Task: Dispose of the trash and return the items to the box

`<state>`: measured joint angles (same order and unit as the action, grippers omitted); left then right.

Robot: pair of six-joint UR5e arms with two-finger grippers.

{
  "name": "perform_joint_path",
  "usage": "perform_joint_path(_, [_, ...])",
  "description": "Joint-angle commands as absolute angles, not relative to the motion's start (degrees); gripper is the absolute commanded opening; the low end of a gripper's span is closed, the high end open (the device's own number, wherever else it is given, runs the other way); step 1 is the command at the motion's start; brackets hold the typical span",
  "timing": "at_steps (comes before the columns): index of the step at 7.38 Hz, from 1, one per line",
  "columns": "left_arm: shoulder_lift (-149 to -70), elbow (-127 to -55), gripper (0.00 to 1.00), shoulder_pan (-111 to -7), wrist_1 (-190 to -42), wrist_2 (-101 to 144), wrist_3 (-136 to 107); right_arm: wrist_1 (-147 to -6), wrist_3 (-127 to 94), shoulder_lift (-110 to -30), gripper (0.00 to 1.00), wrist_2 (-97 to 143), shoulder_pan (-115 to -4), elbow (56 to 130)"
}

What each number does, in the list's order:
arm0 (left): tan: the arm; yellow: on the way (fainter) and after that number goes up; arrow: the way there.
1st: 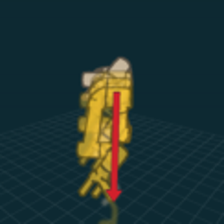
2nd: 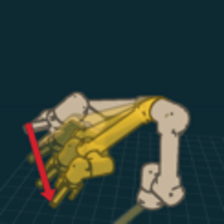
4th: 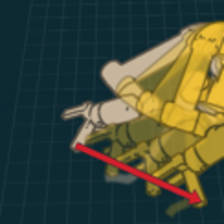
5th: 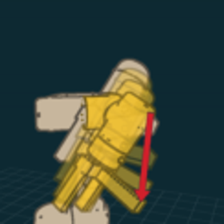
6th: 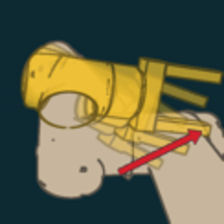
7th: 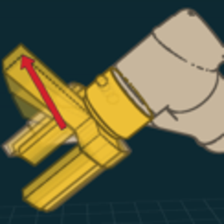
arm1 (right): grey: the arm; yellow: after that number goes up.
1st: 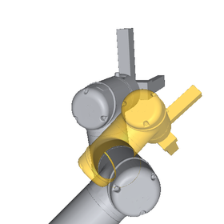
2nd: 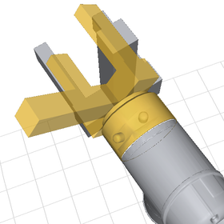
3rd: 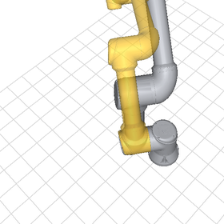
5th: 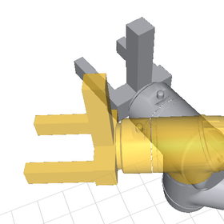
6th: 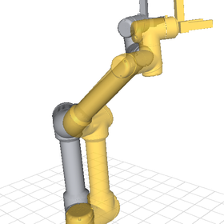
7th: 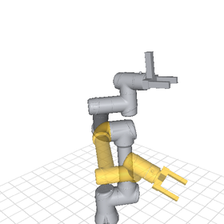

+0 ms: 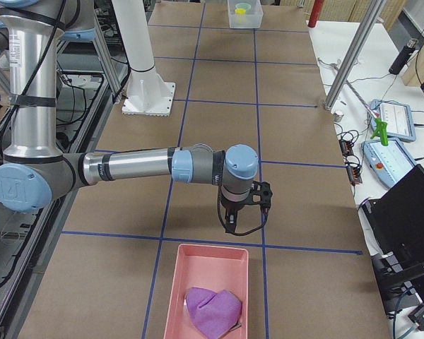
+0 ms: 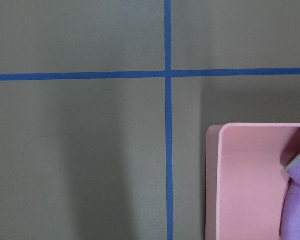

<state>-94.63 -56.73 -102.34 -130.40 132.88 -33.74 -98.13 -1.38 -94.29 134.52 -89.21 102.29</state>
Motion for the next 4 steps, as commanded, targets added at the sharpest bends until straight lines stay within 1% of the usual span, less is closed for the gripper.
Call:
perform_joint_path(1, [-93.96,-65.26,0.98,-102.22,-131.58,133.24,-31.29,-94.41,-1.06,-94.39,1.0,134.47,-89.38,101.78])
perform_joint_path(3, [-93.35,-71.42,0.99,-101.0,-131.75,134.12,-30.76,-94.48,-0.97,-95.09,1.0,134.47,-90.61,100.73])
perform_joint_path(4, [-92.73,-72.5,0.98,-97.85,-131.75,135.43,-30.76,-94.48,-0.97,-95.18,1.0,134.82,-91.92,100.55])
